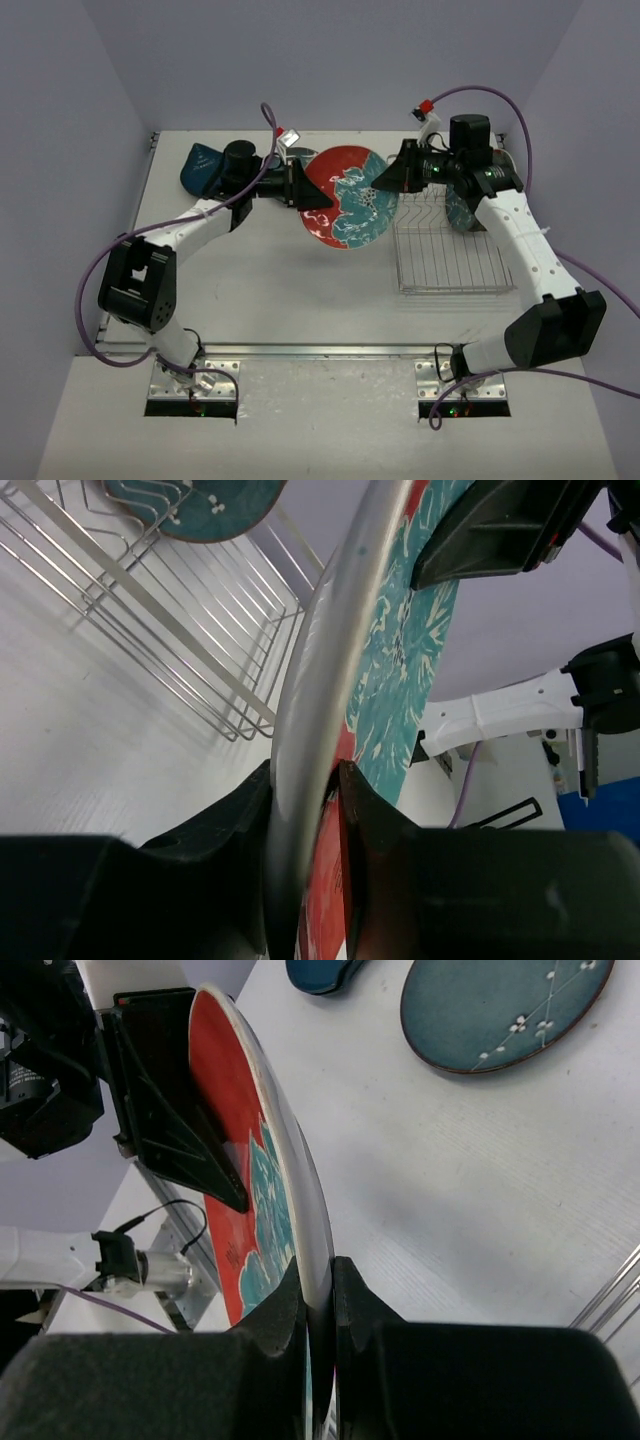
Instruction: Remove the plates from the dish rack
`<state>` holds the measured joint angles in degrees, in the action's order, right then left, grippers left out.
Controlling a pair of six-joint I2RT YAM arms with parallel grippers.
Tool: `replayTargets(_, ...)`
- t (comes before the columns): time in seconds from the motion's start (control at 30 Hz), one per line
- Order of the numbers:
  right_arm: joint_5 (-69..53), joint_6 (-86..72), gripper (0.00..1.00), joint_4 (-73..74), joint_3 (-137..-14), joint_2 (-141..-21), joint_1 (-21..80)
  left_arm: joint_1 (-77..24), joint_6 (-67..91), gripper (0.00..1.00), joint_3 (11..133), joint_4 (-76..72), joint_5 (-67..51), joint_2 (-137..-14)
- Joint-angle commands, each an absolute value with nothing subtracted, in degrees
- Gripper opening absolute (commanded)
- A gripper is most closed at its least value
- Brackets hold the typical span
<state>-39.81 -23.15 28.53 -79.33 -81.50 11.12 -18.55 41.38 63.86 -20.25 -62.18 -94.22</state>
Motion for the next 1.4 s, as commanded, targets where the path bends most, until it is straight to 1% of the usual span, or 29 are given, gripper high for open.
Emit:
replayTargets(0.0,-35.53,-25.17,0.20,23.62,-81.57,-80.87,10.98,-16.18,43.65,0.00,63.68,-26.46,-64.28,-95.82)
replayTargets(0.07,-31.24,-24.75,0.46,25.34,-81.38,-81.12,10.59,-13.77,44.07,0.00,64.24,-26.67,-63.64,-97.07)
replayTargets(0.1,-29.64,-24.60,0.64,25.77,-80.82,-80.91,10.22,-11.89,43.77,0.00,64.79,-25.96,-62.89,-98.01)
replayTargets(0.13,-28.09,-24.41,0.84,26.16,-80.38,-80.67,9.73,-9.47,43.23,0.00,65.51,-24.80,-61.92,-99.27)
replayTargets(0.17,-25.80,-24.04,0.94,26.53,-80.04,-80.49,9.43,-7.89,41.68,0.00,67.08,-23.41,-60.02,-100.80)
replayTargets(0.2,-23.71,-23.61,0.97,26.98,-79.80,-80.23,9.22,-6.25,40.16,0.00,69.04,-21.42,-58.02,-102.14)
replayTargets(0.3,-18.81,-22.27,0.99,27.86,-78.76,-79.39,8.57,-1.30,38.06,0.00,73.24,-17.60,-52.78,-106.32)
replayTargets(0.5,-16.75,-20.94,0.99,27.80,-75.43,-77.33,8.09,1.73,36.79,0.00,80.82,-16.64,-47.32,-115.12)
replayTargets(0.7,-15.56,-20.13,0.99,27.77,-73.83,-76.12,8.00,1.93,35.60,0.00,87.08,-15.82,-42.55,-120.83)
replayTargets(1.0,-14.39,-19.36,0.99,28.45,-73.63,-75.67,7.91,1.93,36.21,0.00,91.74,-14.72,-40.98,-127.53)
replayTargets(1.03,-14.22,-19.31,0.99,28.59,-73.67,-75.68,7.91,1.92,36.37,0.01,92.21,-14.48,-40.79,-128.07)
replayTargets(1.13,-14.10,-19.06,0.99,28.88,-73.88,-75.83,7.91,1.85,36.02,0.14,93.36,-13.04,-39.95,-129.13)
replayTargets(1.2,-14.23,-18.99,0.99,29.08,-74.08,-76.09,7.91,1.85,35.05,0.25,94.40,-10.97,-39.17,-129.52)
replayTargets(1.27,-14.21,-19.10,0.99,29.21,-74.15,-76.26,7.91,1.85,34.31,0.41,94.77,-9.48,-39.00,-129.73)
replayTargets(1.3,-14.15,-19.16,0.99,29.27,-74.28,-76.39,7.92,1.83,33.92,0.47,94.85,-8.76,-38.90,-129.71)
replayTargets(1.37,-14.15,-19.16,0.99,29.36,-74.44,-76.64,8.00,1.58,32.35,0.51,95.10,-6.69,-38.32,-129.46)
